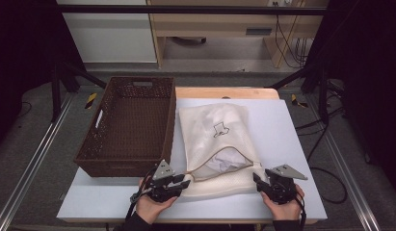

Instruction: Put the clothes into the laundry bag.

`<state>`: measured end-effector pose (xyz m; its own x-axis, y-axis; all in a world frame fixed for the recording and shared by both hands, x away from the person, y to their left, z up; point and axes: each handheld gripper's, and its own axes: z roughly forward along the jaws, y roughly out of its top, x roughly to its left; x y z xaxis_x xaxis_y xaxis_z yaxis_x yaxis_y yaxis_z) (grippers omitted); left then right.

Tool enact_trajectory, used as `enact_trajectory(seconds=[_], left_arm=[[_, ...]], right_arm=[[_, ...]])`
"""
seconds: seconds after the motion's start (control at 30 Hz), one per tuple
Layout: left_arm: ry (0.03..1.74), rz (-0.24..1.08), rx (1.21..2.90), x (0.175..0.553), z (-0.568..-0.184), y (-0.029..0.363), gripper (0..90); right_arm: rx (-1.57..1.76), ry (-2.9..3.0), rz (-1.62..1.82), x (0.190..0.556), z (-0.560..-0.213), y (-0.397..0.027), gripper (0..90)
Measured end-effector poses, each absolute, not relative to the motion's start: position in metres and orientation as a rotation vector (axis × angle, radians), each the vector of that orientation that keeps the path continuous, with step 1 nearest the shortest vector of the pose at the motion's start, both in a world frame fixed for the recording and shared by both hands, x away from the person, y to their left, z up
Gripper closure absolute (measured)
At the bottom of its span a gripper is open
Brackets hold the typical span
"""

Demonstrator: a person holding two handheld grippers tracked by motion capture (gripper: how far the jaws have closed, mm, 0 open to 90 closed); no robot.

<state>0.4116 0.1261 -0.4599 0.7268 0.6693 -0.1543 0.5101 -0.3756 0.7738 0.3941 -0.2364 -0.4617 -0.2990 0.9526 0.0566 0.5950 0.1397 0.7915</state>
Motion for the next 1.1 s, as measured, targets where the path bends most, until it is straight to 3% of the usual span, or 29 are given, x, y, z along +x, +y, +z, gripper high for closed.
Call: enact_trajectory(seconds=[0.13,0.2,0.47,0.5,0.53,0.6,0.77,1.0,1.1], left_arm=[[0.908,0.23,2.067,0.414,-0.465,0.128,81.8],[0.913,0.241,2.065,0.413,-0.463,0.129,83.5],[0.952,0.232,2.092,0.409,-0.471,0.136,83.5],[0.949,0.238,2.103,0.408,-0.473,0.135,83.1],[0.94,0.249,2.1,0.407,-0.474,0.134,79.9],[0.922,0.248,2.089,0.406,-0.472,0.135,73.2],[0.917,0.25,2.053,0.403,-0.466,0.143,62.9],[0.916,0.234,2.041,0.399,-0.467,0.151,62.4],[0.913,0.223,2.05,0.403,-0.471,0.147,66.6]], right_arm=[[1.475,2.029,1.039,0.397,-0.47,-0.236,79.4],[1.474,2.048,1.071,0.394,-0.465,-0.237,82.7],[1.501,2.112,1.084,0.376,-0.468,-0.252,80.3],[1.518,2.12,1.058,0.376,-0.473,-0.252,77.2],[1.528,2.109,1.023,0.377,-0.48,-0.251,65.6],[1.523,2.088,0.998,0.378,-0.479,-0.25,54.0],[1.469,2.025,1.085,0.376,-0.464,-0.251,43.2],[1.501,1.933,1.136,0.389,-0.452,-0.259,50.3],[1.545,2.002,1.139,0.401,-0.464,-0.259,65.3]])
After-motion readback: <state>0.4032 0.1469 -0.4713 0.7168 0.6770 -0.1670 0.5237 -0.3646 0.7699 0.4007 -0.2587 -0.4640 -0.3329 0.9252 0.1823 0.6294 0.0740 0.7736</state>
